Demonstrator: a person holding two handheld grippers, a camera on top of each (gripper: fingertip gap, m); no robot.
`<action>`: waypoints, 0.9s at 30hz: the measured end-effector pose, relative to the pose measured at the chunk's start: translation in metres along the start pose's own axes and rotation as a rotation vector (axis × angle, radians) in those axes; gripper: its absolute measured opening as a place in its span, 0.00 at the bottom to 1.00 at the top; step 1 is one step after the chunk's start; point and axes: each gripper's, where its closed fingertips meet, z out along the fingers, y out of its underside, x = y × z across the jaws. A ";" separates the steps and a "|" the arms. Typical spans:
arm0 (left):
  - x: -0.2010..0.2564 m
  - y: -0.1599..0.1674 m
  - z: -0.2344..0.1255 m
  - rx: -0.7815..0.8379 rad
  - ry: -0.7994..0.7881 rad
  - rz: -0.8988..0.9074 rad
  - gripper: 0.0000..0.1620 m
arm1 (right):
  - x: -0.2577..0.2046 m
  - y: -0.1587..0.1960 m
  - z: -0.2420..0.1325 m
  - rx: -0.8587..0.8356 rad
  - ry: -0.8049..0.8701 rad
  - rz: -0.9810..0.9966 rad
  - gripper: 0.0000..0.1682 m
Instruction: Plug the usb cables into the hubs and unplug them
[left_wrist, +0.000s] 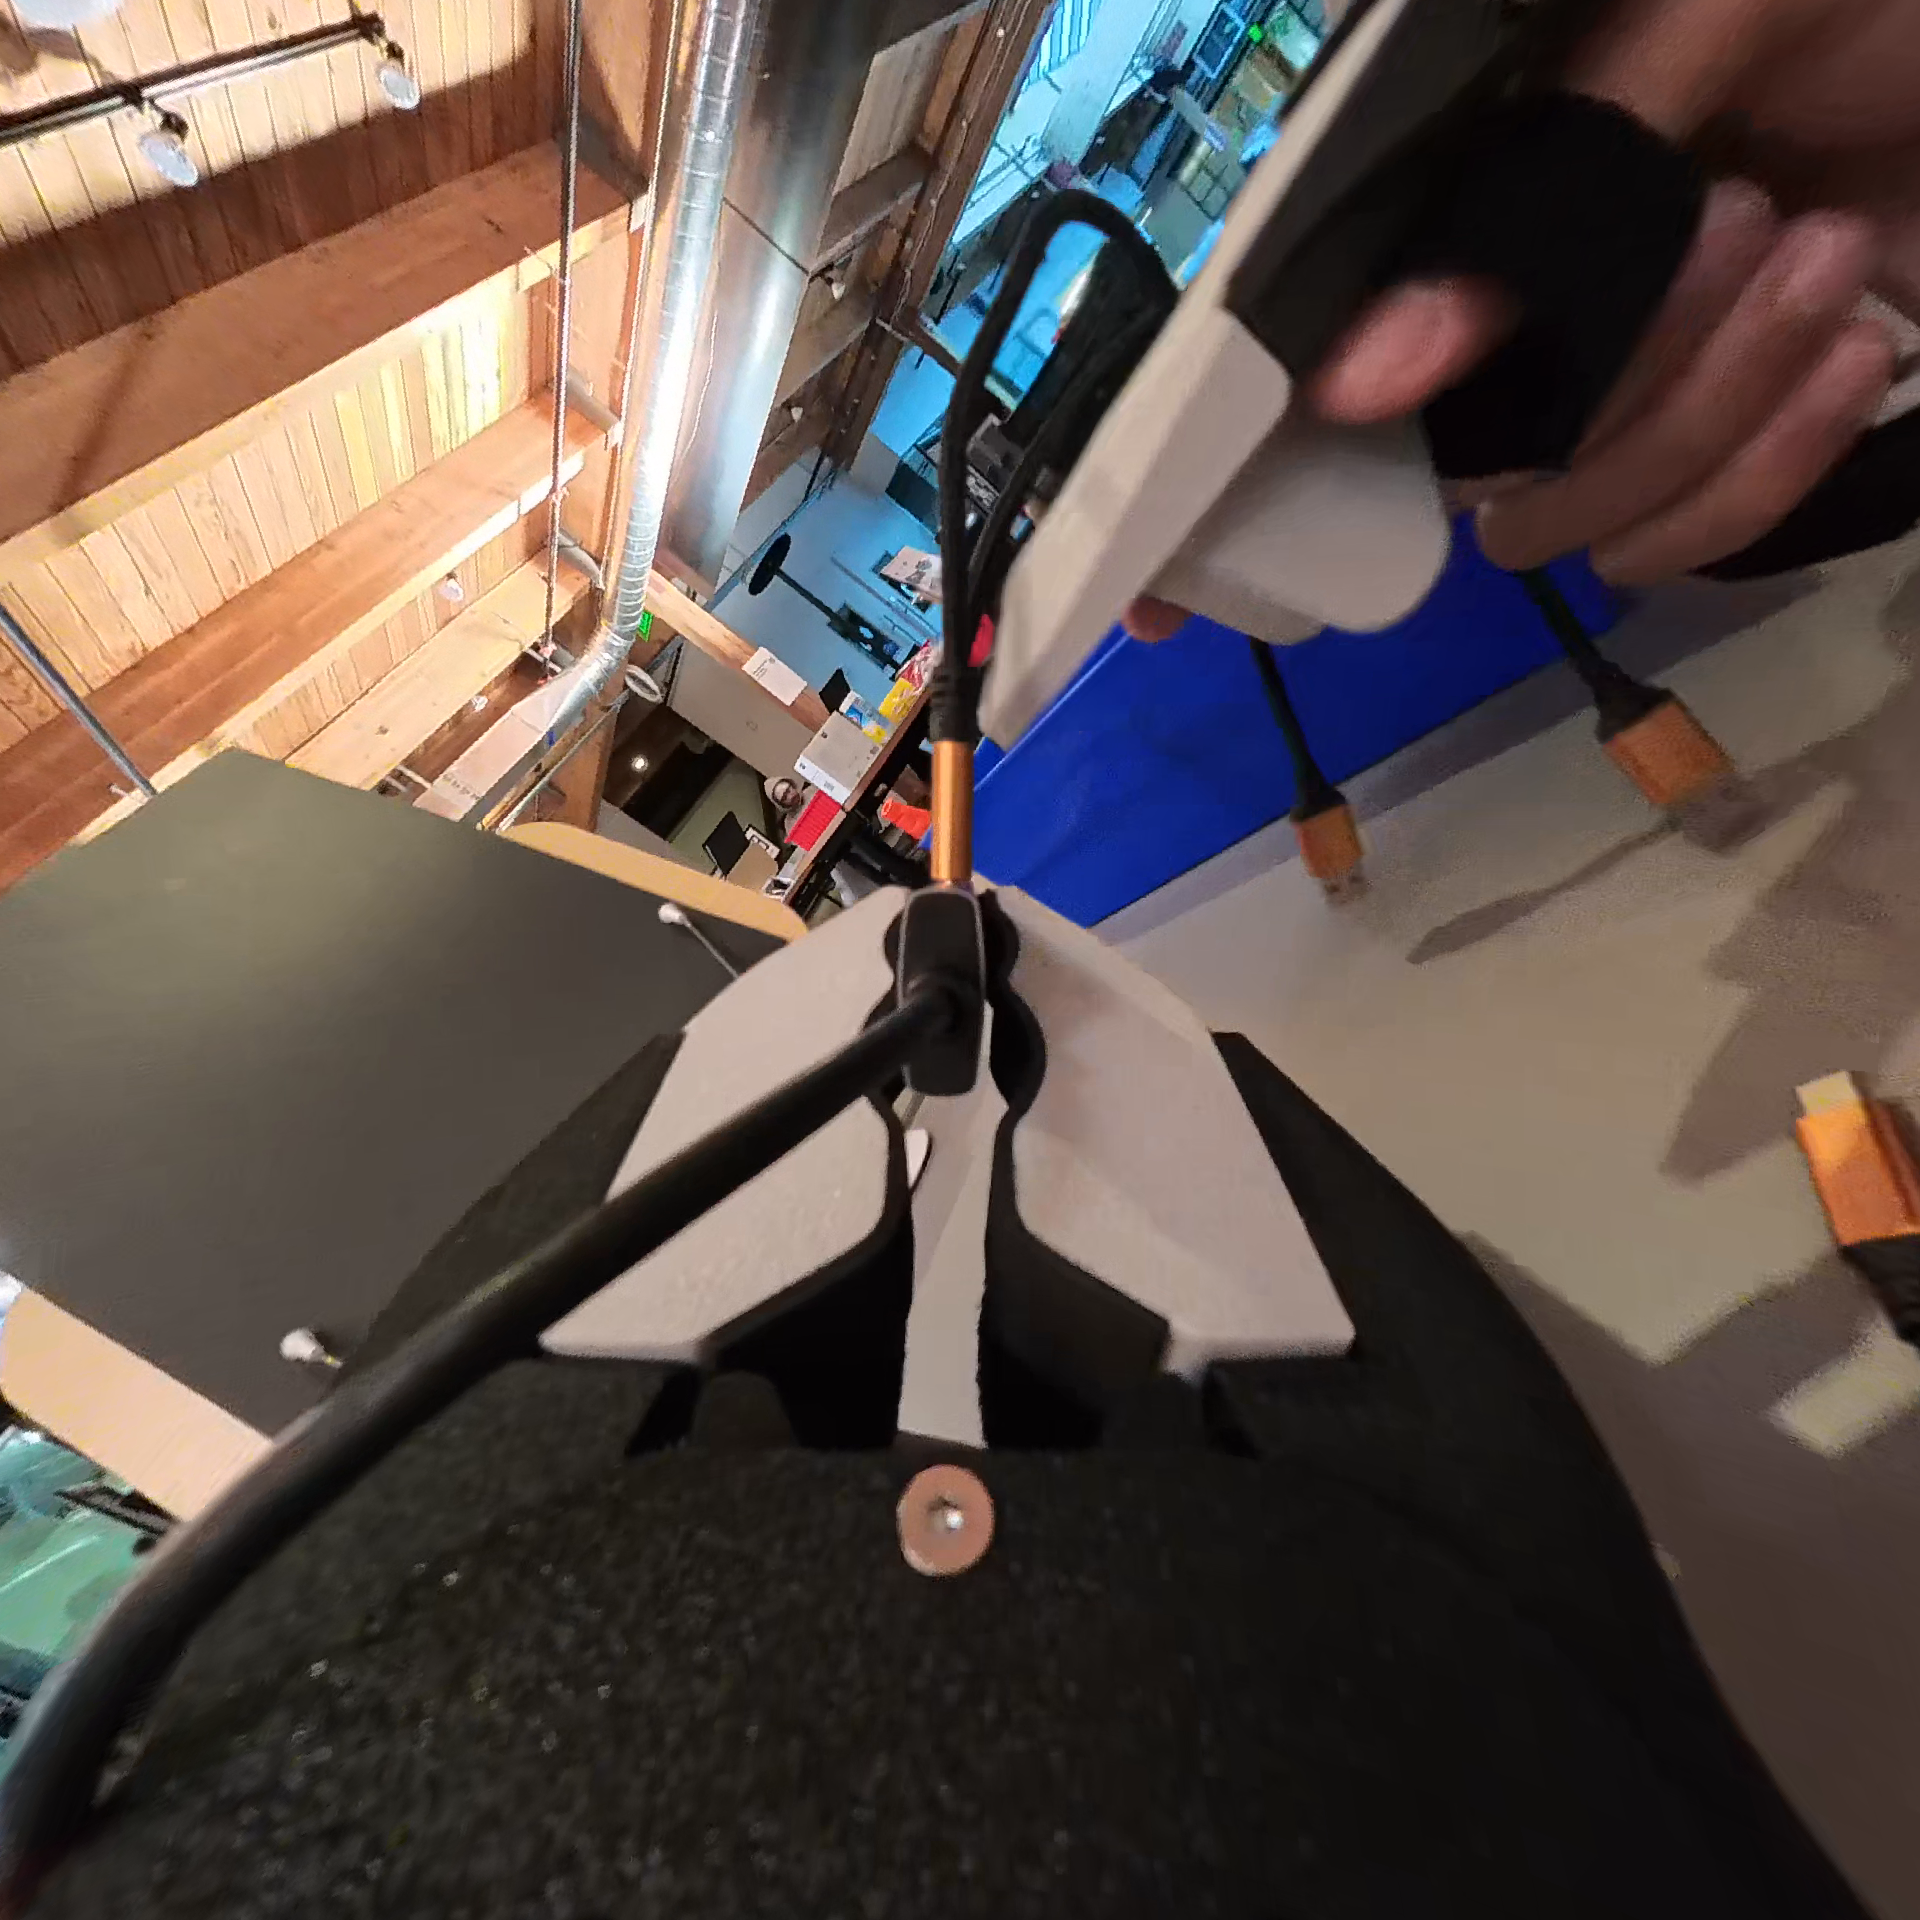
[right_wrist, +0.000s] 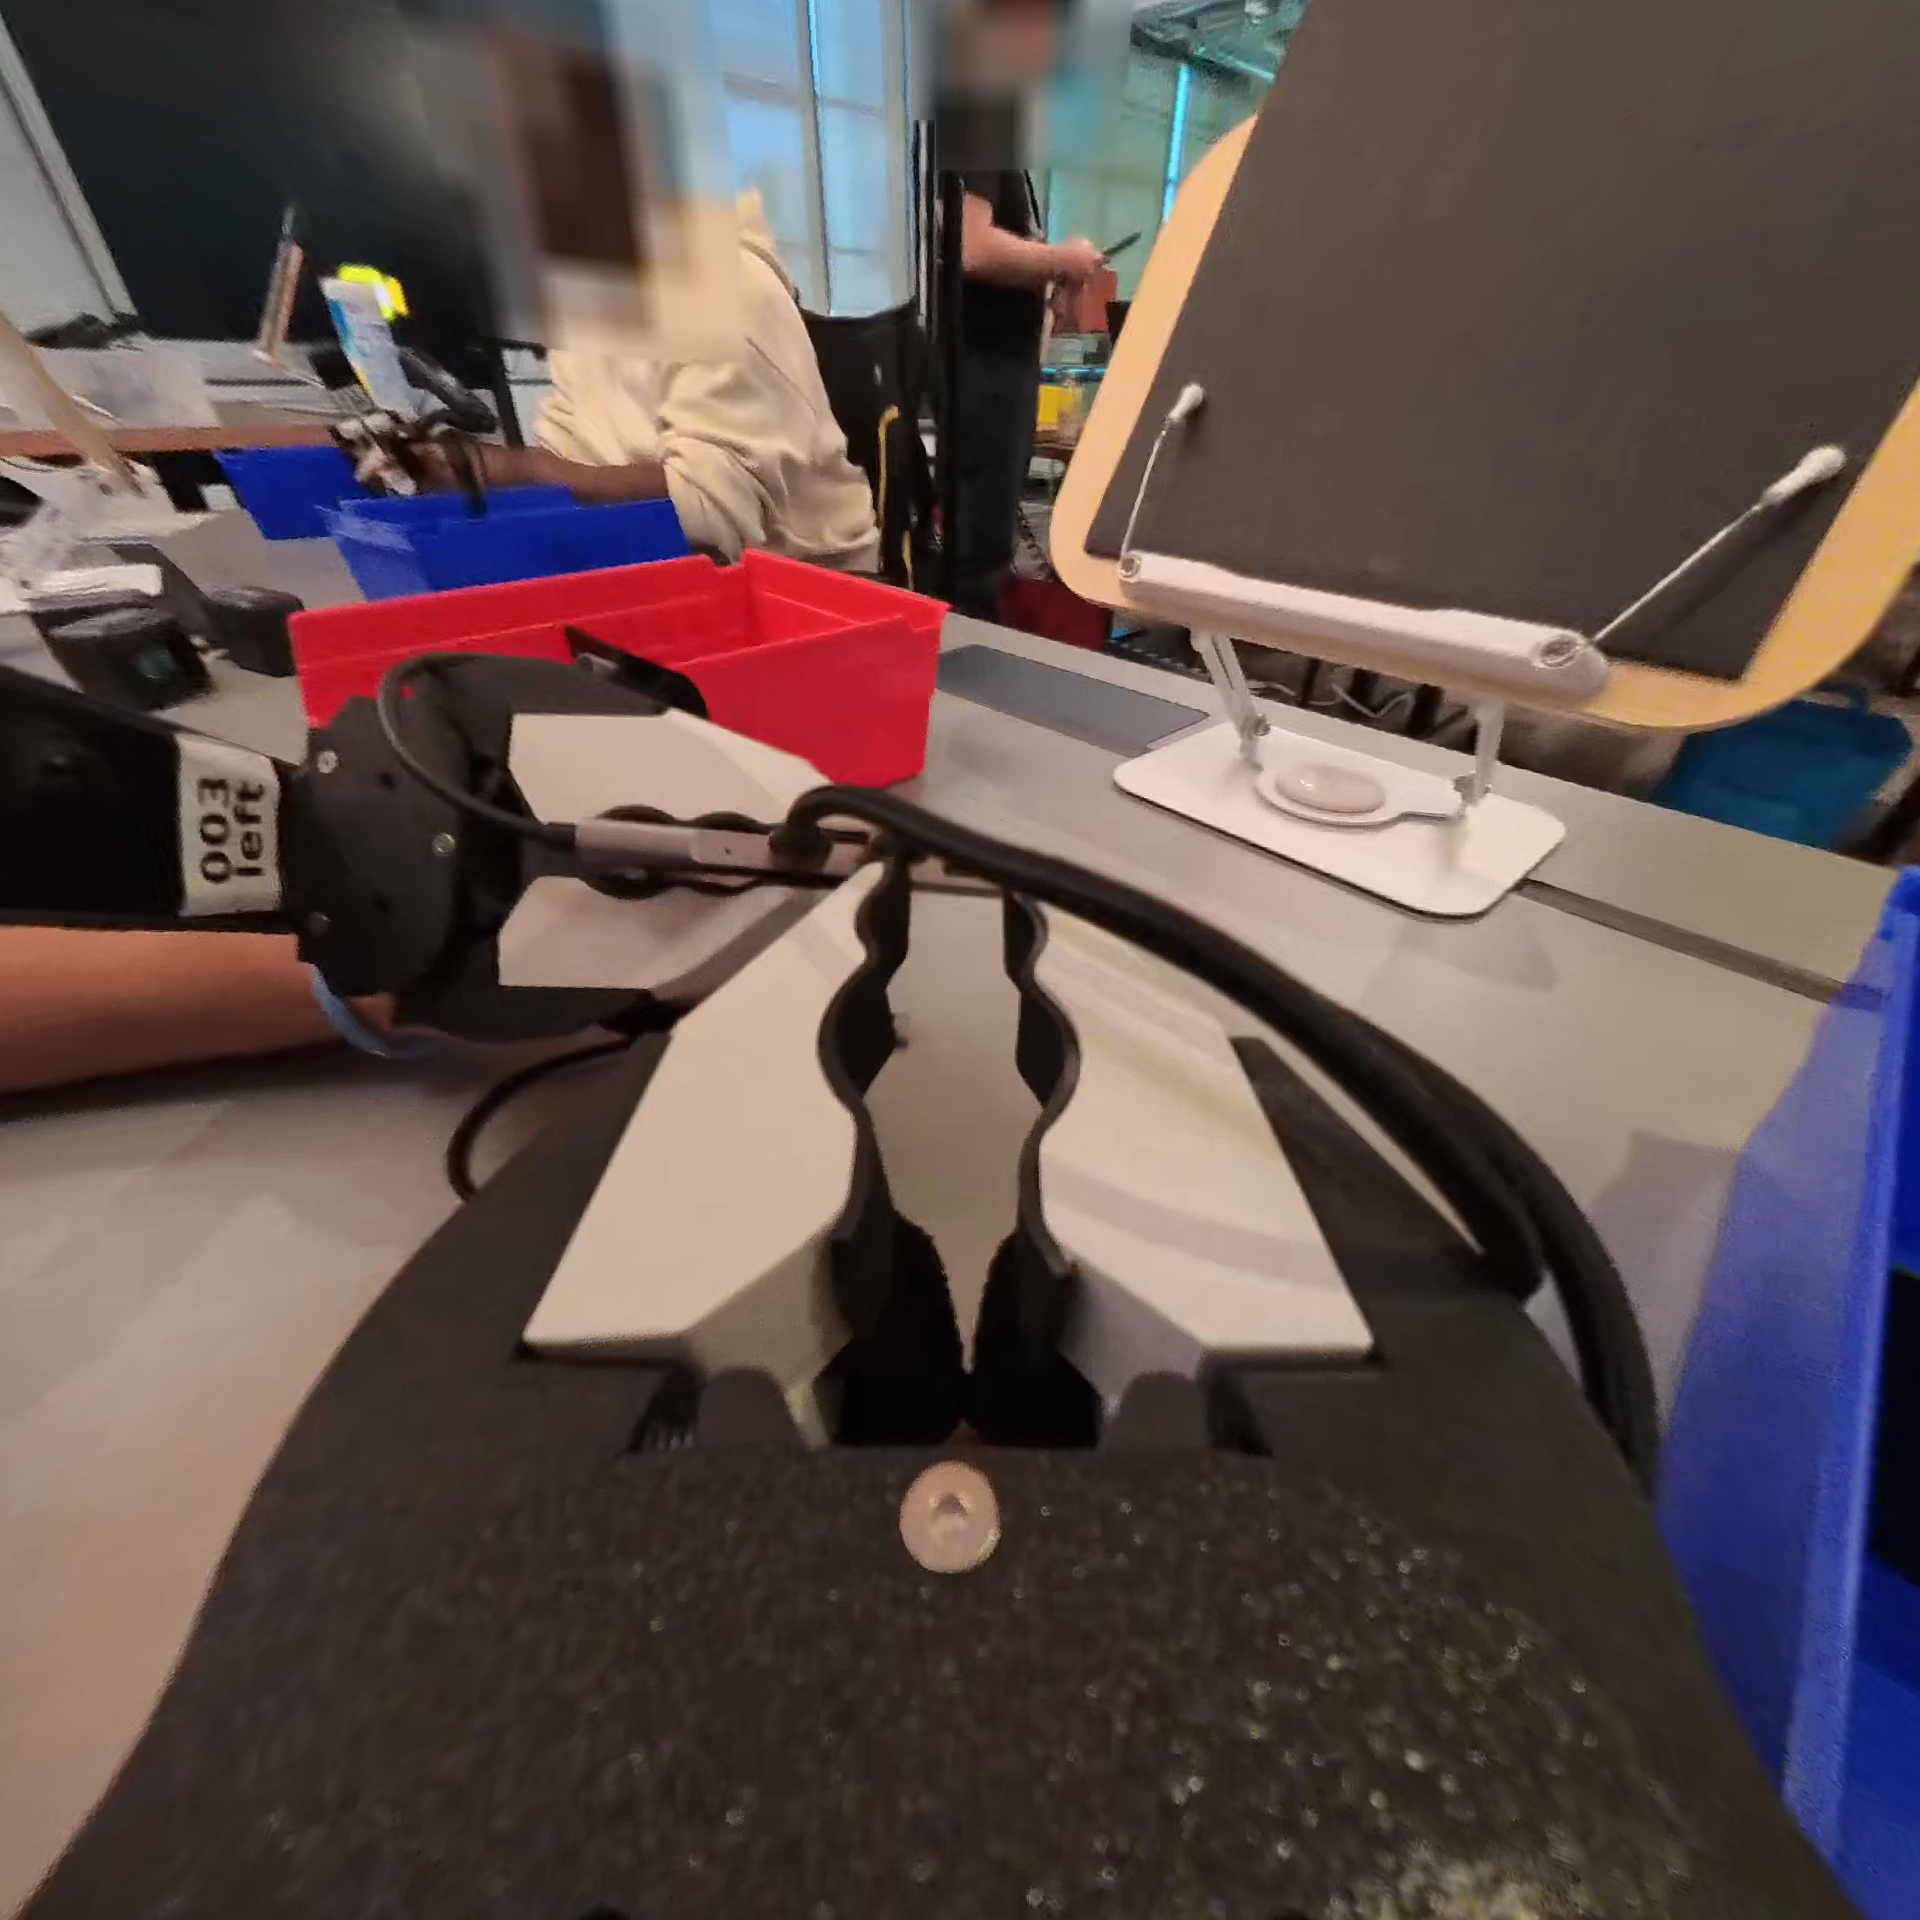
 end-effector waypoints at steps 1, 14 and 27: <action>0.002 -0.002 0.000 0.008 0.002 0.012 0.06 | -0.002 0.000 0.000 -0.001 -0.015 -0.004 0.08; 0.004 -0.003 0.000 0.024 0.023 0.006 0.06 | -0.012 0.002 0.001 0.014 -0.062 -0.025 0.11; 0.010 -0.007 -0.002 0.044 0.031 0.043 0.06 | -0.017 0.000 -0.002 0.025 -0.123 0.057 0.06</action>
